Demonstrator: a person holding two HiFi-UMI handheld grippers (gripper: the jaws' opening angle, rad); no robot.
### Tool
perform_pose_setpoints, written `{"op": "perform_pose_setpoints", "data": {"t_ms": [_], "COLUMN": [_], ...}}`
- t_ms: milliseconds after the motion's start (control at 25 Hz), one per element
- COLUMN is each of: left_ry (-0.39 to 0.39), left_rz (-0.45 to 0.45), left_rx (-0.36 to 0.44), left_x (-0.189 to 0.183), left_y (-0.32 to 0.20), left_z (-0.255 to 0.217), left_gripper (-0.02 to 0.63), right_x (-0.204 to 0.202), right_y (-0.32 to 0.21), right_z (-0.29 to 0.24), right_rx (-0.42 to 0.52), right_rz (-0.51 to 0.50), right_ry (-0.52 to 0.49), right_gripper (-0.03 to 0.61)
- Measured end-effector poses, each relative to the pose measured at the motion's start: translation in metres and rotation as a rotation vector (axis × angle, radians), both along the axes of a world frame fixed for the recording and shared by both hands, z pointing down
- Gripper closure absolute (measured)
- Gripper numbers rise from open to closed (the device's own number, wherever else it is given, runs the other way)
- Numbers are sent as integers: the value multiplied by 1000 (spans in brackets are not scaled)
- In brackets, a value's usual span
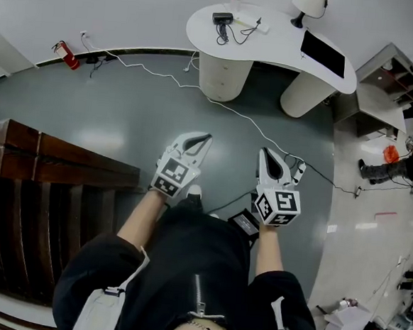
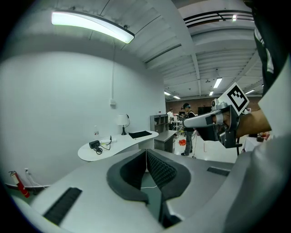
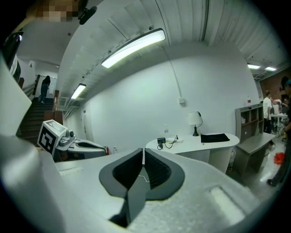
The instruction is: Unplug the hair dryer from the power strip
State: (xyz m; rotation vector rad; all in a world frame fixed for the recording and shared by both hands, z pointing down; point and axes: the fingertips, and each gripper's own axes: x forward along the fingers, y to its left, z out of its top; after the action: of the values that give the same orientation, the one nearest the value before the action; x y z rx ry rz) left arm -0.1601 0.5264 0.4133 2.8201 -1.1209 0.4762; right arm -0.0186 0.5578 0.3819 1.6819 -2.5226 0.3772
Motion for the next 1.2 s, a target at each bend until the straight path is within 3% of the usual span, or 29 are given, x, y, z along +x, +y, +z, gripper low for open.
{"op": "perform_pose_setpoints", "data": {"t_ms": [600,1200], "left_ry": [-6,3], "left_rz": [73,72], "left_rx": [19,-7], "left_x": [-26,-42], "left_y": [-83,-90], "left_z": [2,13], "left_gripper": [600,600], "right_x": [-23,-44], "right_y": [-74,-86], "right_z": [-7,-5], "right_rx": [10,3], "right_rz": [73,62], "right_ry": [18,35], "right_gripper": [568,568]}}
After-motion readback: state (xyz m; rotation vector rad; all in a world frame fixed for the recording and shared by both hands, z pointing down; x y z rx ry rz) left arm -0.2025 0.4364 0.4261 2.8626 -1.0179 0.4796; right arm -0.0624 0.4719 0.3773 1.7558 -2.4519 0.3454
